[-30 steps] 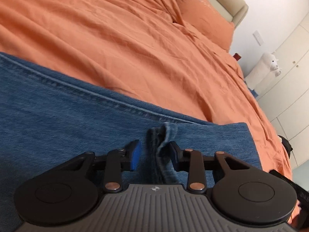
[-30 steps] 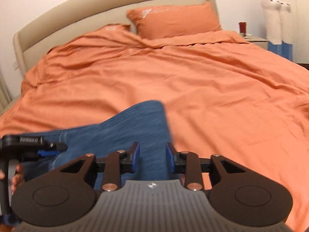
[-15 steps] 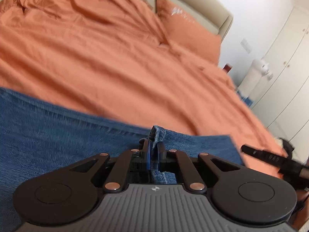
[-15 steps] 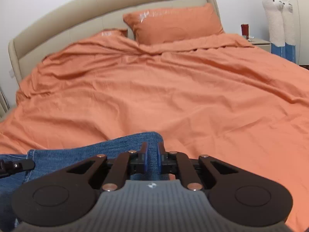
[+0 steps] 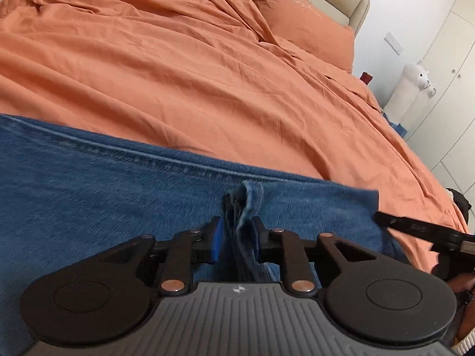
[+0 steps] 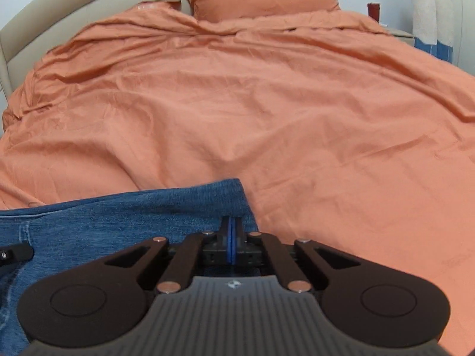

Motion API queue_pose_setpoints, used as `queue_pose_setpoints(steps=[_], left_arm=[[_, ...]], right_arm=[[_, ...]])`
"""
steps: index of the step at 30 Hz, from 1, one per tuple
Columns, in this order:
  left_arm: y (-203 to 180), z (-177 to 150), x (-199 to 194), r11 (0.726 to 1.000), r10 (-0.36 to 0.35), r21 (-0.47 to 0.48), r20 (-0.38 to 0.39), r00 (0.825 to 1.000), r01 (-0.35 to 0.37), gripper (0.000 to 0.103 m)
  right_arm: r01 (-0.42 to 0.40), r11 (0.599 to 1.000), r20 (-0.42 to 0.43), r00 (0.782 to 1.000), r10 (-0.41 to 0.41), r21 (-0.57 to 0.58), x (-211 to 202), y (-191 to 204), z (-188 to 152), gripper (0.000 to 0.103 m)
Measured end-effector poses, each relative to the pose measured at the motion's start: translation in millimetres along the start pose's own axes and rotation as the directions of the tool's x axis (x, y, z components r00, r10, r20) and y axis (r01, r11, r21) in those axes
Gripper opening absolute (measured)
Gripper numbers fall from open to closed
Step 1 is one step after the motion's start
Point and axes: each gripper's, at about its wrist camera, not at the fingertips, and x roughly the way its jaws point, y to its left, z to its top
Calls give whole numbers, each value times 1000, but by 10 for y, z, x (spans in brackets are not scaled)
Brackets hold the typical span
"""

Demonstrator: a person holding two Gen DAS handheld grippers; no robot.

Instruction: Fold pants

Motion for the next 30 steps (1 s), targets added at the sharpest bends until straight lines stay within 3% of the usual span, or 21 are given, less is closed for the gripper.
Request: queue_pose_setpoints(steps=[3,8,15,18,23,27,30], left_arm=[[-81,-48,-190,1000,1,15,-7,1000,-1,23],[-310,-156,-425,998,14,61,-16,1000,-13,23],[-442,-426,-598,995,40,96,-45,998,-35,30],[-380,-477,-537,996,46,76,-60,997,-41,33],[-314,-531,-380,995,75,73,-108,991,-67,35],[-350,-558,-301,990,104,107,-129,986,-91,34],[-357,-591,-229,986,115,135,-139,984,-96,34]], right_arm=[[-18,1000,35,999,18,-22,-394,47,9,4],[-65,998,-3,998,65,-19,-890,48,-41,4],[-45,995,-33,999,42,-93,-1372,-2,-472,5],[-51,990,-39,998,46,-135,-1341,-20,-568,5],[-24,986,-133,991,2,-166,-1075,-12,-707,4],[-10,983,-227,973,-32,-185,-888,14,-835,0],[-15,989,-244,969,-22,-149,-793,-35,-847,0]])
